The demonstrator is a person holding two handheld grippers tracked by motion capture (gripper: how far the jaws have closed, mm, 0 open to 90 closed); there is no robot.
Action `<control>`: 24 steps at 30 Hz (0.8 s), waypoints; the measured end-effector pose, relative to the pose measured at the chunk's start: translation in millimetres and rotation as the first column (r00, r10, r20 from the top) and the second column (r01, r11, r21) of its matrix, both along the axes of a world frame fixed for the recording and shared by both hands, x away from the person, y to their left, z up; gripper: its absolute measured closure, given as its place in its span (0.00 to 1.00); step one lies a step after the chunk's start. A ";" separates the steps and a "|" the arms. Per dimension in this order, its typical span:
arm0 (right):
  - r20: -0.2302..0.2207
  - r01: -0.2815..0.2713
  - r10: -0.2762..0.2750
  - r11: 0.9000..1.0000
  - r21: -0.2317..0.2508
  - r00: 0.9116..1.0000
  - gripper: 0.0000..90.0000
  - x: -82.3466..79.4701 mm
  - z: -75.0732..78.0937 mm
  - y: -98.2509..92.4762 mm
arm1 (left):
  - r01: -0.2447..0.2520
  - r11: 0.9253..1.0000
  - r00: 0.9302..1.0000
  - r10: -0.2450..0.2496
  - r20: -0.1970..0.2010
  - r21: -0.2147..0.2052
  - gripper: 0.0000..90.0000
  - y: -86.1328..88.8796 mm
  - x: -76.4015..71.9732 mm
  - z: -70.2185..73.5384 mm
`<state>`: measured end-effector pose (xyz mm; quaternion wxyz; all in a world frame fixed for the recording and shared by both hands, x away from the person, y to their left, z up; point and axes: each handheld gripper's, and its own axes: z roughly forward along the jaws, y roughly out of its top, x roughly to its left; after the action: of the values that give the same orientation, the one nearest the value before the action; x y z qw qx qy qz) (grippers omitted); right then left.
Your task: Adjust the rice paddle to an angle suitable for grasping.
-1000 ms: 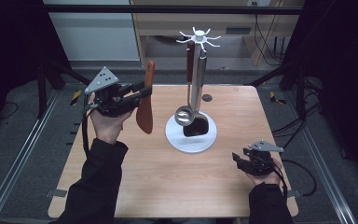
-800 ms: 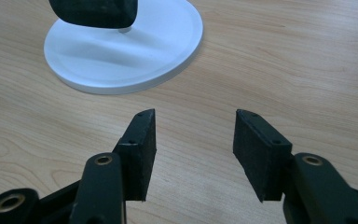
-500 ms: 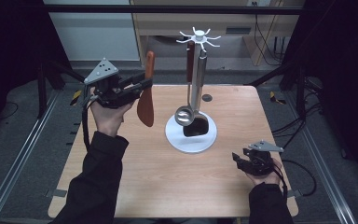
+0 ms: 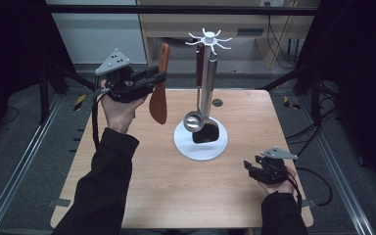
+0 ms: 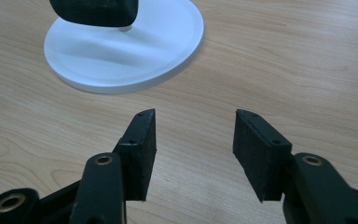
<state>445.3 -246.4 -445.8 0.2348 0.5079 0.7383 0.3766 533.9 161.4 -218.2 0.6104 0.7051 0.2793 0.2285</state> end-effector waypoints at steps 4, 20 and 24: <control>-0.001 0.004 -0.004 1.000 0.004 1.000 0.55 0.3 -0.3 -1.4 | 0.003 1.000 1.000 -0.003 0.001 0.007 0.73 -4.3 6.1 2.6; 0.002 0.006 -0.006 1.000 0.008 1.000 0.55 0.2 -0.1 -2.4 | 0.022 1.000 1.000 -0.022 -0.009 0.017 0.72 -19.9 25.5 8.2; 0.000 0.006 -0.006 1.000 0.010 1.000 0.55 0.2 -0.1 -2.2 | 0.028 0.999 1.000 -0.028 -0.014 0.024 0.72 -23.2 27.9 8.7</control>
<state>445.6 -248.6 -445.9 0.2333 0.5112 0.7350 0.3794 561.8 138.2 -209.4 0.6029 0.7180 0.2707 0.2184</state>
